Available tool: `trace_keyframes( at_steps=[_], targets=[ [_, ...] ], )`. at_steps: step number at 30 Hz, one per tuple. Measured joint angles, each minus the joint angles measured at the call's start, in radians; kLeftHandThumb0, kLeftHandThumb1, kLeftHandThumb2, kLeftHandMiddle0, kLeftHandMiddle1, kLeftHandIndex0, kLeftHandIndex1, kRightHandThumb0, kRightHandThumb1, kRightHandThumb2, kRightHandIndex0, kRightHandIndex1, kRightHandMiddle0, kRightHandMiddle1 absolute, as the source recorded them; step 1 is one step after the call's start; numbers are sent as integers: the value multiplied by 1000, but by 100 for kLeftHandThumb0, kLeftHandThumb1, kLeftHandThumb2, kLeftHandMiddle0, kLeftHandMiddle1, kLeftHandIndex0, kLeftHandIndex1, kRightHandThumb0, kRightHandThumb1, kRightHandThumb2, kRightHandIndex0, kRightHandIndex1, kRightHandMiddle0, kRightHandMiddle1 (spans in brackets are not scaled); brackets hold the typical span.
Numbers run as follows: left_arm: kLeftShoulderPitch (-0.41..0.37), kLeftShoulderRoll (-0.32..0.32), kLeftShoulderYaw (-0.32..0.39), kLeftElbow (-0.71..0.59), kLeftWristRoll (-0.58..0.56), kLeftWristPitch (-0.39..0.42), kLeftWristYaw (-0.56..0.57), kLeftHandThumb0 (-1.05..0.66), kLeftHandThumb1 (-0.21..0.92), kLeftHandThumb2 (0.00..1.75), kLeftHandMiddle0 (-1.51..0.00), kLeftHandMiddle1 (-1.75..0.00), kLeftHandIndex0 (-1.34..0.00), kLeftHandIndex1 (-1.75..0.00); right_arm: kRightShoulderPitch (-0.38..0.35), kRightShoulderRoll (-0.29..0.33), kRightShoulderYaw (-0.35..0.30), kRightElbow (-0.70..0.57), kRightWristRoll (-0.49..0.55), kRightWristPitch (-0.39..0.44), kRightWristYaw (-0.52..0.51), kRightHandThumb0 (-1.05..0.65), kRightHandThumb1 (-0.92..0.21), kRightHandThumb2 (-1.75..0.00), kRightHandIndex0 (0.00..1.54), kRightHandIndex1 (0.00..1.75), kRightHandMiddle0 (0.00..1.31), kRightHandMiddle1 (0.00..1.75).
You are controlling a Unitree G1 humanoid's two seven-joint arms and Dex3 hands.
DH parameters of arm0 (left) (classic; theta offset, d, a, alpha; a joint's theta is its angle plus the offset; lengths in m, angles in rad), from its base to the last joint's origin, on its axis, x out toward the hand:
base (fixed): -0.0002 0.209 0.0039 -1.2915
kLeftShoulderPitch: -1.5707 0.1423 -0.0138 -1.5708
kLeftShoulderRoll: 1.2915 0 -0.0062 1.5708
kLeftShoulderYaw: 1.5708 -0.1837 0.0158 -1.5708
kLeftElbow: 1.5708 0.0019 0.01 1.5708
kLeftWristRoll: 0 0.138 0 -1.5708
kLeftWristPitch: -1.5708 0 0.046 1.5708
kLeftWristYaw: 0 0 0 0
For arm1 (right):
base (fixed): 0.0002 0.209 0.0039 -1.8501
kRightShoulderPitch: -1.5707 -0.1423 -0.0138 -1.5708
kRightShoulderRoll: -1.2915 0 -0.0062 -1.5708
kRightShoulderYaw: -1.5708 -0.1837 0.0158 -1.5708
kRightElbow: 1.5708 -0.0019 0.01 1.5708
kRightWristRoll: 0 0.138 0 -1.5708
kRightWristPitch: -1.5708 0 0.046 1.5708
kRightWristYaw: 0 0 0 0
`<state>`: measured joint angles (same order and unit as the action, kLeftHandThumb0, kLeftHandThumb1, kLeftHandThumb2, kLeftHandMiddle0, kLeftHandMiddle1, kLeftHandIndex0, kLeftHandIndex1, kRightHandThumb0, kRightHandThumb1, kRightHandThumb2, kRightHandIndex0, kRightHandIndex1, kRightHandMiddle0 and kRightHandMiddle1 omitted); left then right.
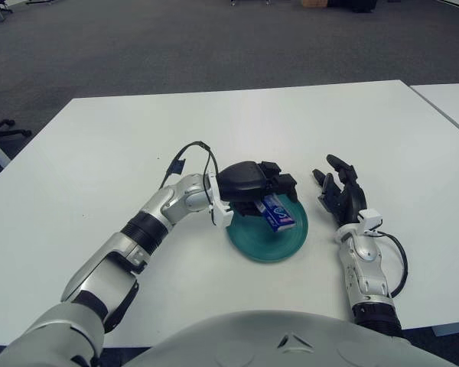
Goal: Put the gum into the plate.
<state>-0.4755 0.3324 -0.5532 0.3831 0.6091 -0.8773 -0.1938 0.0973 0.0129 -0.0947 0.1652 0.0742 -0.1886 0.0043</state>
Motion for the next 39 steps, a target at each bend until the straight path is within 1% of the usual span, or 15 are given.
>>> trace_keyframes(
  at_steps=[3,6,10,13,17,21,23,26,32,35,38,39],
  targets=[
    [-1,-3,4,35,17,-26,35,-104,92,58,-2,-1,0,-8,-2,-3,2,15,-12,-23,-4,-60,-92,-88,34,0,0,60],
    [-4,-7,8,66,31,-45,67,-105,92,58,-1,0,0,-3,-4,-4,1,31,-13,-48,-1,-60,-92,-90,33,0,0,59],
    [-20,-17,10,107,38,-66,102,-105,92,55,0,0,0,0,-11,-2,-1,58,-7,-73,7,-61,-92,-90,31,0,0,58],
    [-35,-25,16,133,33,-85,120,-105,92,52,0,0,0,0,-18,2,-7,65,2,-73,8,-61,-92,-88,31,0,0,57],
    [-41,-33,36,164,-13,-98,120,-105,92,49,0,0,0,0,-28,7,-14,65,20,-59,7,-61,-92,-85,32,1,0,57],
    [-42,-39,53,184,-70,-92,102,-105,92,45,0,0,0,0,-33,11,-16,62,24,-43,4,-60,-92,-81,37,2,0,63],
    [-42,-41,63,199,-111,-82,79,-105,92,43,0,0,0,0,-34,12,-16,59,24,-37,-2,-60,-92,-78,41,4,0,69],
    [-40,-42,79,210,-157,-57,50,-105,92,40,0,0,0,0,-34,13,-16,56,24,-33,-7,-60,-92,-76,45,6,1,73],
    [-21,-62,112,207,-257,2,-7,-105,92,37,0,0,0,0,-35,14,-15,53,23,-24,-13,-61,-92,-75,50,8,2,77],
    [-10,-96,144,237,-336,43,-36,-105,92,41,0,0,0,0,-34,14,-15,49,23,-21,-16,-62,-92,-77,52,9,2,78],
    [-5,-155,198,306,-439,87,-53,-105,92,58,0,0,0,0,-32,14,-13,40,19,-18,-20,-62,-92,-80,55,10,2,78],
    [8,-172,215,302,-482,110,-60,-105,92,60,0,0,0,0,-32,14,-12,34,17,-18,-20,-62,-92,-80,55,11,2,78]
  ],
)
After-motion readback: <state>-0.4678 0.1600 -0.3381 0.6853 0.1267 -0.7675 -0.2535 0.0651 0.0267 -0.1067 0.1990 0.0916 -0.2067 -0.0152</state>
